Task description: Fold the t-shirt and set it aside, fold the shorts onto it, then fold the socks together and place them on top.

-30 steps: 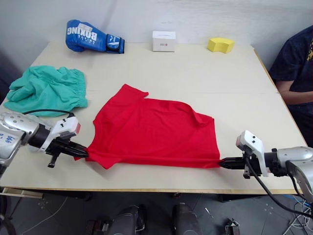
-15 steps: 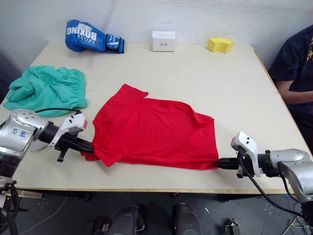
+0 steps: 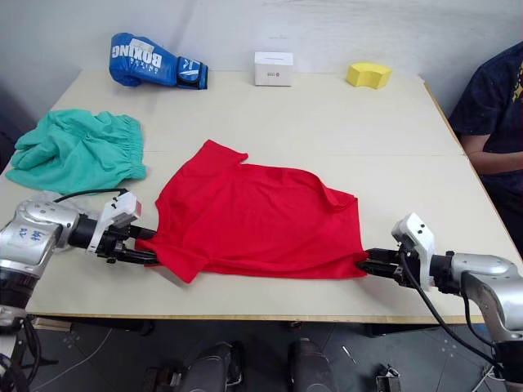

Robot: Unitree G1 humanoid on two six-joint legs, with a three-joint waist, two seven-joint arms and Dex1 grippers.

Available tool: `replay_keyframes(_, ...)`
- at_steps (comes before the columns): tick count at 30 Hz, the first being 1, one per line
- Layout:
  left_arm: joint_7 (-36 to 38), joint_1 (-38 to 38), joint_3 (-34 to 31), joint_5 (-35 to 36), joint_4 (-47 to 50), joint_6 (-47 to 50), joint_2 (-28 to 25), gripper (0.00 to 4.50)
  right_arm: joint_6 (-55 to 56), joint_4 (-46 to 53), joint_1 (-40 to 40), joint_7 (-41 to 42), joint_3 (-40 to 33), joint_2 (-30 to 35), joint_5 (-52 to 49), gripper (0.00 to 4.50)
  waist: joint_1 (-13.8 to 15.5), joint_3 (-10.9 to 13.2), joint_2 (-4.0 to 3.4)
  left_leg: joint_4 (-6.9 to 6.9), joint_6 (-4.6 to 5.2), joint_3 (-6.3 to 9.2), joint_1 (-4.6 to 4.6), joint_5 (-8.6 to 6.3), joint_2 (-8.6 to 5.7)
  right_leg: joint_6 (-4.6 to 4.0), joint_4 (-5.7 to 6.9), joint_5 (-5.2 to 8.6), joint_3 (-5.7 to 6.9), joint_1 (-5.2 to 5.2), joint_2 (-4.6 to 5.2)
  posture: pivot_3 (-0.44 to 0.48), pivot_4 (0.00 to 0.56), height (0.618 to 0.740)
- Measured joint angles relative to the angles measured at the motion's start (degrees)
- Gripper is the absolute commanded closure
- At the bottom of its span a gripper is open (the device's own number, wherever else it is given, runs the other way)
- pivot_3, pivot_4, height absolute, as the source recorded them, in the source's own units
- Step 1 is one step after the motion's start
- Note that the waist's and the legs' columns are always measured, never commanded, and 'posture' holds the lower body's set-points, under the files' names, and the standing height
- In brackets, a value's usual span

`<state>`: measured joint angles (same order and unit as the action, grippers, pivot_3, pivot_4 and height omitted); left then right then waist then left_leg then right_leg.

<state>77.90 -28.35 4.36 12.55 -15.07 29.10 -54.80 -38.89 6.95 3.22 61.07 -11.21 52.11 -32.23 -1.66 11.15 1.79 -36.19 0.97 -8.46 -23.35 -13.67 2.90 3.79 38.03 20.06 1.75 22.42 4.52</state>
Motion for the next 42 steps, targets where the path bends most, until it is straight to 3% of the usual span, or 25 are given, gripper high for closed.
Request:
replay_keyframes(2, -2.78, 1.39, -2.68, 0.98, 0.77, 1.03, 0.16, 0.00, 0.05, 0.01, -1.46, -0.92, -2.15, -0.49, -0.40, 1.07, 0.01, 0.00, 0.00, 0.00, 0.01, 0.00, 0.00, 0.00, 0.00, 0.01, 0.01, -0.01, -0.01, 0.00, 0.01, 0.000, 0.150, 0.740)
replay_keyframes(5, -8.27, 2.64, -7.90, 2.12, 0.70, 1.71, 1.95, 0.00, 0.20, -0.14, -2.88, -2.60, -5.54, -1.46, -0.95, 0.03, 0.03, 0.00, 0.00, 0.01, 0.02, 0.01, 0.01, -0.01, -0.01, 0.02, -0.01, -0.01, -0.01, -0.02, 0.02, 0.000, 0.150, 0.740)
replay_keyframes(10, -11.76, 8.06, -15.28, 6.14, 1.15, 2.04, 3.61, 0.00, 1.67, 0.41, -5.00, -4.71, -10.71, -4.87, -2.36, 0.03, -0.29, -0.01, 0.00, 0.15, -0.04, -0.01, 0.05, 0.00, 0.01, 0.02, -0.04, -0.01, -0.01, 0.00, -0.02, 0.000, 0.150, 0.740)
replay_keyframes(17, -14.49, 12.13, -18.79, 6.25, -0.03, -0.05, 1.81, 0.00, 1.52, 5.63, -7.65, -5.84, -14.64, -5.55, -4.65, 0.03, -0.06, -0.04, 0.06, 0.17, -0.10, 0.01, 0.07, -0.07, 0.00, 0.03, -0.09, -0.02, -0.01, -0.04, 0.03, 0.000, 0.150, 0.740)
replay_keyframes(19, -13.94, 14.46, -19.95, 6.48, 0.93, -1.09, 1.13, 0.00, 2.45, 9.27, -9.11, -5.69, -14.18, -5.68, -4.76, 0.41, -0.06, -0.04, 0.05, 0.23, -0.12, 0.01, 0.06, -0.08, 0.00, 0.03, -0.12, -0.02, -0.01, -0.01, 0.05, 0.000, 0.150, 0.740)
replay_keyframes(22, -9.72, 20.61, -21.46, 7.66, 5.51, -3.79, -0.98, 0.86, 4.38, 17.69, -11.43, -5.04, -11.80, -6.54, -5.01, 1.27, -0.34, -0.06, 0.07, 0.33, -0.32, 0.01, 0.06, -0.19, 0.03, -0.02, -0.17, 0.00, -0.02, 0.02, 0.03, 0.000, 0.150, 0.740)
replay_keyframes(26, -3.65, 29.74, -22.03, 7.39, 12.82, -10.49, -4.61, 2.16, 8.46, 25.71, -13.47, -5.21, -3.41, -9.26, -2.74, 2.78, -0.63, -0.11, 0.09, 0.44, -0.38, 0.01, 0.10, -0.22, 0.02, -0.07, -0.20, 0.03, -0.02, 0.02, 0.06, 0.000, 0.150, 0.740)
replay_keyframes(31, -5.34, 32.86, -20.40, 6.92, 18.07, -16.51, -0.07, 3.73, 14.24, 26.58, -12.37, -7.85, 8.02, -13.29, 4.65, 4.48, -0.28, -0.16, 0.08, 0.42, -0.37, 0.01, 0.09, -0.22, -0.01, -0.14, -0.27, -0.01, -0.01, 0.01, 0.15, 0.000, 0.150, 0.740)
replay_keyframes(33, -7.74, 29.70, -17.77, 7.15, 19.24, -16.31, 3.39, 4.38, 17.68, 24.34, -10.52, -8.97, 12.58, -14.69, 9.16, 4.50, 0.12, -0.20, 0.15, 0.39, -0.34, 0.03, 0.08, -0.21, -0.03, -0.14, -0.29, -0.02, 0.06, -0.02, 0.17, 0.000, 0.150, 0.740)
replay_keyframes(42, -10.27, 21.54, -8.76, 2.97, 18.26, -21.16, 7.12, 4.45, 25.38, 14.00, -3.20, -11.38, 22.62, -19.95, 19.44, 4.50, -0.65, -0.30, 0.26, 0.42, -0.21, 0.00, 0.08, -0.05, 0.03, -0.16, -0.20, -0.02, 0.08, 0.03, 0.02, 0.000, 0.150, 0.740)
